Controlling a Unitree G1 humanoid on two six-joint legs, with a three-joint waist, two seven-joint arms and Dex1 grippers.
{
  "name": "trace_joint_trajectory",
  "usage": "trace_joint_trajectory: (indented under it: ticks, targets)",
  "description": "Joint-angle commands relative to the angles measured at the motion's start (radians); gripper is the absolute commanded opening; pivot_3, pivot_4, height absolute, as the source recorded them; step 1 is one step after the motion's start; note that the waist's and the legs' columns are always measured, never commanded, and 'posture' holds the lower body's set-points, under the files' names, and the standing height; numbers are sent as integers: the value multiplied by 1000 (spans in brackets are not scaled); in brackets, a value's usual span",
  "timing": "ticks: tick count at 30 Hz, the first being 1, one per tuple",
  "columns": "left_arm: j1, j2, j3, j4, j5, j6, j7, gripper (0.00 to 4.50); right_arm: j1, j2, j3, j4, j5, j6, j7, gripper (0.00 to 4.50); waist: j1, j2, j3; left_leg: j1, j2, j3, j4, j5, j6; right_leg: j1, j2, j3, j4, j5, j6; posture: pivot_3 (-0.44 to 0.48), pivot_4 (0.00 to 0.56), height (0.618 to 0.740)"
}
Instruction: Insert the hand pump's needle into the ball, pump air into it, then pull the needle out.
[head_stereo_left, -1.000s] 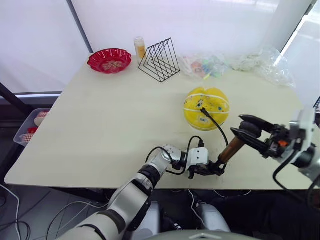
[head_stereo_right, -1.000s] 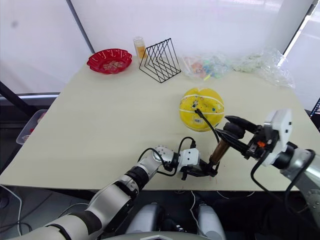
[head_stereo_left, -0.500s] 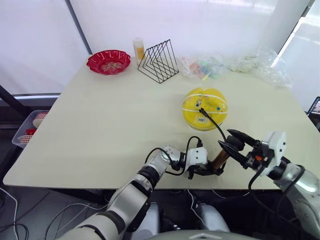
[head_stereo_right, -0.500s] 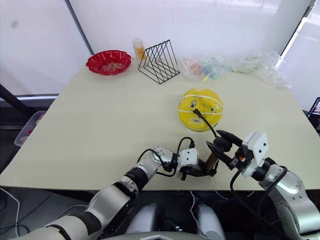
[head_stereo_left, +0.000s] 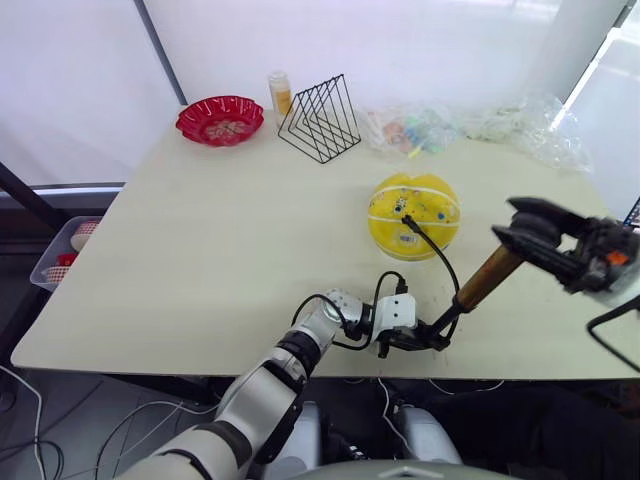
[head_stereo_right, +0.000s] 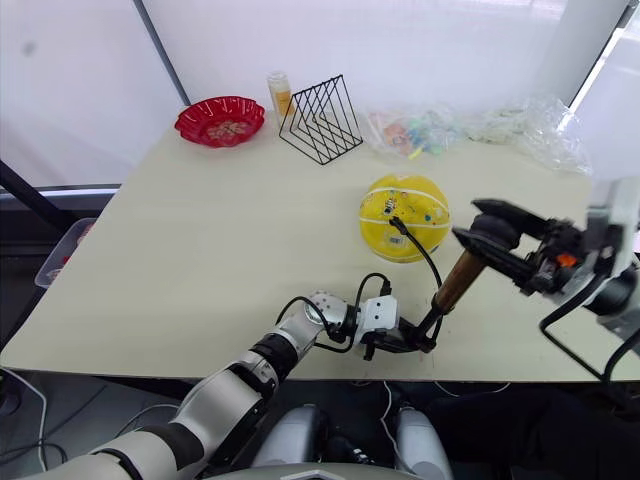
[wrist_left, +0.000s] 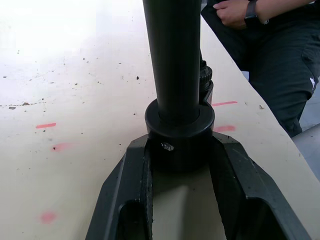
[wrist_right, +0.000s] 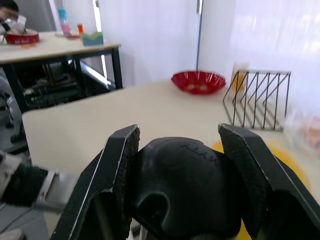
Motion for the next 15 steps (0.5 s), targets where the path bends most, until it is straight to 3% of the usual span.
trace_joint_trajectory:
  ticks: [1, 7, 15]
  targets:
    - [28, 46, -22, 73, 56, 36, 14, 1097, -32, -48, -105, -1, 72, 32, -29, 2046, -1, 0, 0, 0, 0, 1, 0, 0, 0, 0, 0, 1, 0, 0, 0, 0, 150, 740]
    - [27, 44, -24, 75, 58, 33, 15, 1097, -6, -43, -76, -10, 45, 61, -19, 2046, 0, 0, 1, -1, 0, 1, 0, 0, 0, -1, 0, 1, 0, 0, 0, 0, 150, 740]
    - [29, 41, -23, 73, 56, 34, 20, 1097, 193, 153, 232, 21, -357, -129, 57, 2045, -2, -6, -6, 1, 2, 0, 0, 0, 0, -1, 3, 0, 0, 0, 0, 0, 150, 740]
